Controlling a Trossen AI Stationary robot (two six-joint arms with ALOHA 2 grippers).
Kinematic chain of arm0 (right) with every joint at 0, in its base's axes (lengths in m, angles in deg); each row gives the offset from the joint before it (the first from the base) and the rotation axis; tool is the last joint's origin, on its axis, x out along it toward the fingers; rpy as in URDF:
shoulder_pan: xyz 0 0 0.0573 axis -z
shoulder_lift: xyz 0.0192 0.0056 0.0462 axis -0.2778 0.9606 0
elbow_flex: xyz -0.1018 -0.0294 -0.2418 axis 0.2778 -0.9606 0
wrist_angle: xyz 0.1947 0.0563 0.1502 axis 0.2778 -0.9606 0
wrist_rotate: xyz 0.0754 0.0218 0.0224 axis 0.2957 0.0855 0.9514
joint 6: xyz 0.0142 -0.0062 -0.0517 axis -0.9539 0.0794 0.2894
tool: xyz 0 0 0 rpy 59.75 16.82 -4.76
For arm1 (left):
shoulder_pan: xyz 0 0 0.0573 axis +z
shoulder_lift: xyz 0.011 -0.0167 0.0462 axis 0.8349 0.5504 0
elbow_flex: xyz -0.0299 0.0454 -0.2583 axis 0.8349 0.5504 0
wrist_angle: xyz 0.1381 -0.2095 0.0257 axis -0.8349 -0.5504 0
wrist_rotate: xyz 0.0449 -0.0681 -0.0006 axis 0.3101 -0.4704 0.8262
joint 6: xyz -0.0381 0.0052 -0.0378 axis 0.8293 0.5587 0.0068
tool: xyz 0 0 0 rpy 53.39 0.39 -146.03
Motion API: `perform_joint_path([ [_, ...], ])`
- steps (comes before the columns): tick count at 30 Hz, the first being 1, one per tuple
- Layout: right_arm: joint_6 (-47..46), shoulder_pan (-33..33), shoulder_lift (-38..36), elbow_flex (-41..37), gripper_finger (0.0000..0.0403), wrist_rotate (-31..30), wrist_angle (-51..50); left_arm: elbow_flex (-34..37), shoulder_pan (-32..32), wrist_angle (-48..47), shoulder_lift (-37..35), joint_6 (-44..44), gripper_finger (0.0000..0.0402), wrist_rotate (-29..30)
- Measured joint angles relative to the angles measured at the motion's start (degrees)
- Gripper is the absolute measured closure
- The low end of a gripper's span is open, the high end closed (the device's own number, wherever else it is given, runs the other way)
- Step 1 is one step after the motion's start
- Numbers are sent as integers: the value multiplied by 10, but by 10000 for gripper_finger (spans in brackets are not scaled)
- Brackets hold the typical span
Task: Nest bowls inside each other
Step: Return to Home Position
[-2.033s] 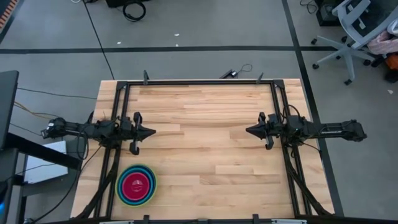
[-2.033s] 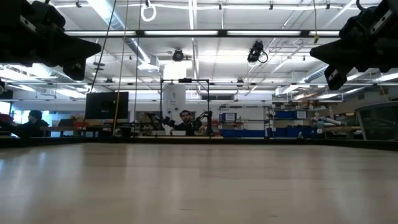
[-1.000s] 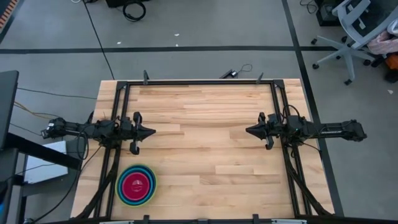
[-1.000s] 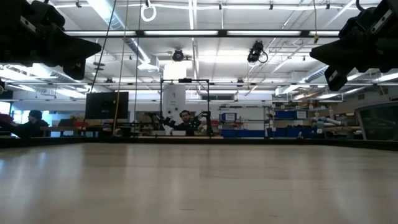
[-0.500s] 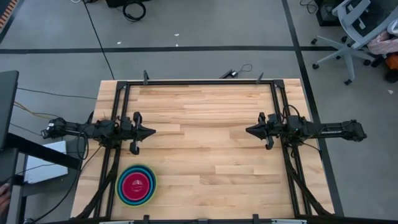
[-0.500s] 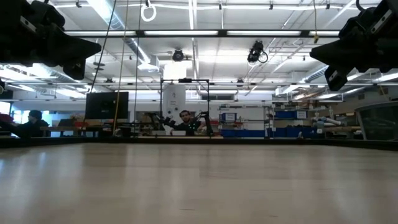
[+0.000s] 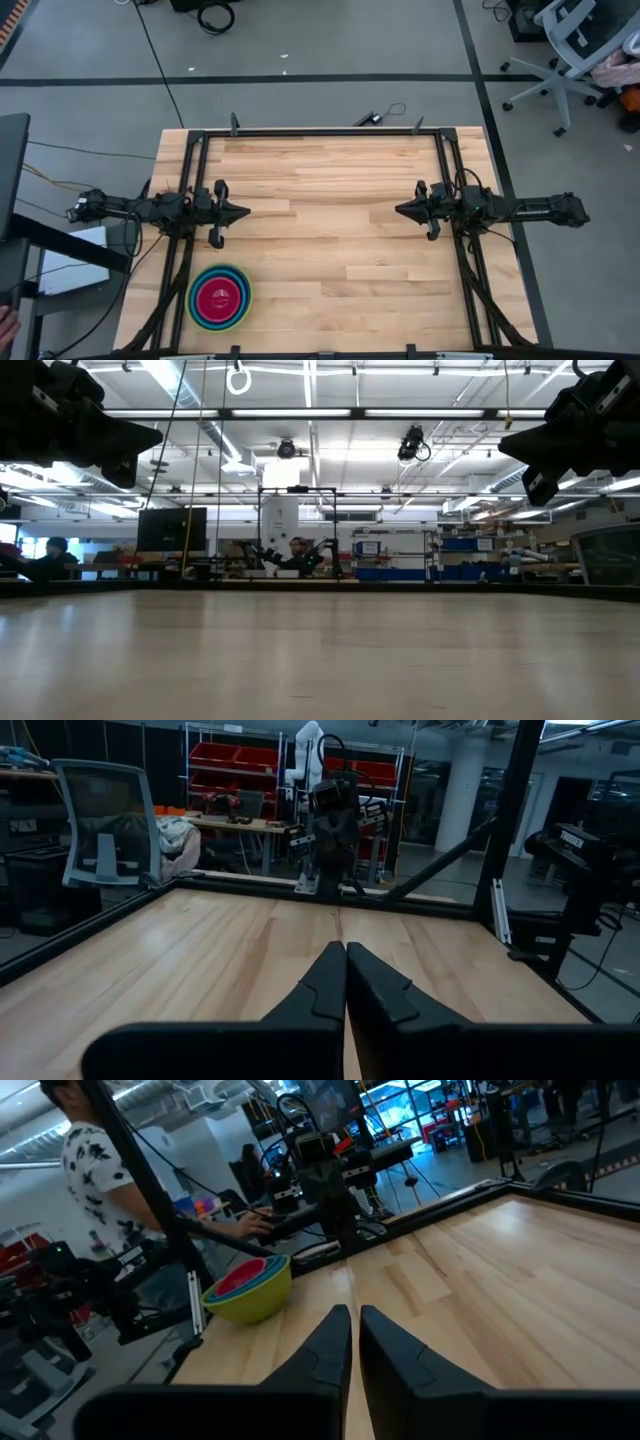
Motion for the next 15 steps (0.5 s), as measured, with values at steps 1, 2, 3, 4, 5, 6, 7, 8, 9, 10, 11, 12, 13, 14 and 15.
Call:
perform_joint_path([
  [1,0,0,0,0,369,0,0,0,0,0,0,0,388,0],
  [2,0,0,0,0,370,0,0,0,0,0,0,0,388,0],
  [3,0,0,0,0,370,0,0,0,0,0,0,0,388,0],
  [4,0,0,0,0,371,0,0,0,0,0,0,0,388,0],
  [5,0,0,0,0,371,0,0,0,0,0,0,0,388,0],
  [6,0,0,0,0,371,0,0,0,0,0,0,0,388,0],
  [7,0,0,0,0,370,0,0,0,0,0,0,0,388,0],
  [8,0,0,0,0,370,0,0,0,0,0,0,0,388,0],
  [9,0,0,0,0,370,0,0,0,0,0,0,0,388,0],
  [10,0,0,0,0,370,0,0,0,0,0,0,0,388,0],
  [11,0,0,0,0,370,0,0,0,0,0,0,0,388,0],
  [12,0,0,0,0,371,0,0,0,0,0,0,0,388,0],
  [13,0,0,0,0,371,0,0,0,0,0,0,0,388,0],
  [14,0,0,0,0,372,0,0,0,0,0,0,0,388,0],
  [15,0,0,0,0,372,0,0,0,0,0,0,0,388,0],
])
